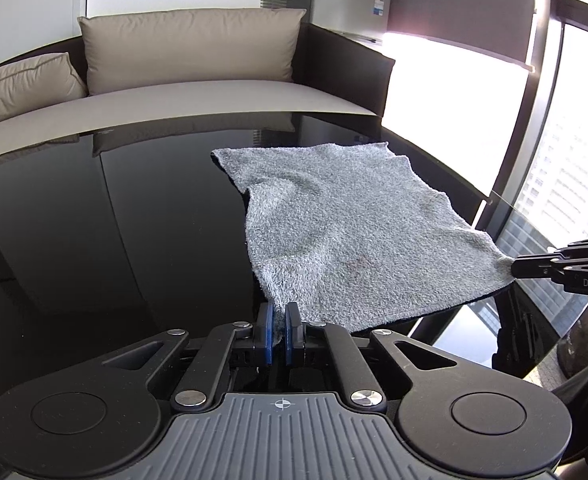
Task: Fold towel
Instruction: 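Lift the gripped towel edge with both grippers and fold it over the towel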
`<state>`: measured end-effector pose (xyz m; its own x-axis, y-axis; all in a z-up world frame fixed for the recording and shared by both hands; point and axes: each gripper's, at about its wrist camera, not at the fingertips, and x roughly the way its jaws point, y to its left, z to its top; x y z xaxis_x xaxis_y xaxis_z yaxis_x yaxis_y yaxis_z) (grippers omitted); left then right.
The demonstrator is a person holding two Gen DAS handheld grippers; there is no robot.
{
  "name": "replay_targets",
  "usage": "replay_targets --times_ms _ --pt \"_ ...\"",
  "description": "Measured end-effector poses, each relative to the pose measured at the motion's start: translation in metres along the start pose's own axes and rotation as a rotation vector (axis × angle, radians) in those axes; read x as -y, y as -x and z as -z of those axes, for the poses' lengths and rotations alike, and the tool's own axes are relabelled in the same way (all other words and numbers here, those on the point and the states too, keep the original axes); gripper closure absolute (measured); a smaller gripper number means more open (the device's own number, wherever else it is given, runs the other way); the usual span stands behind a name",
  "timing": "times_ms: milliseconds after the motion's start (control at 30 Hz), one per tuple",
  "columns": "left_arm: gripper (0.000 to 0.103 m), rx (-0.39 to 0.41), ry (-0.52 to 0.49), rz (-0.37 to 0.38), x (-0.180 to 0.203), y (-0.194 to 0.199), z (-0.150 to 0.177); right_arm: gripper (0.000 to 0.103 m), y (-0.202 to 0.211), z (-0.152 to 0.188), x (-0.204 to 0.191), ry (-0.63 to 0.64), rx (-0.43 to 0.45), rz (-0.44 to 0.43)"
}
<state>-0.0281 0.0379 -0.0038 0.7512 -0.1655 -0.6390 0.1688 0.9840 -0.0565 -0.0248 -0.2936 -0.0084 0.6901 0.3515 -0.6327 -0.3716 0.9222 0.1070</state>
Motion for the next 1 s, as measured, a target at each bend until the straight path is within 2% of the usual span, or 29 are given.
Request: replay_targets --times_ms 367,1000 --pt "0.098 0.029 0.018 -0.001 -0.005 0.003 -0.006 0.099 0.004 -0.01 0.006 -0.027 0.072 -0.005" --pt "0.098 0.107 0.041 -0.024 -0.009 -0.001 -0.041 0.1 0.005 -0.044 0.018 -0.065 0.203 -0.008"
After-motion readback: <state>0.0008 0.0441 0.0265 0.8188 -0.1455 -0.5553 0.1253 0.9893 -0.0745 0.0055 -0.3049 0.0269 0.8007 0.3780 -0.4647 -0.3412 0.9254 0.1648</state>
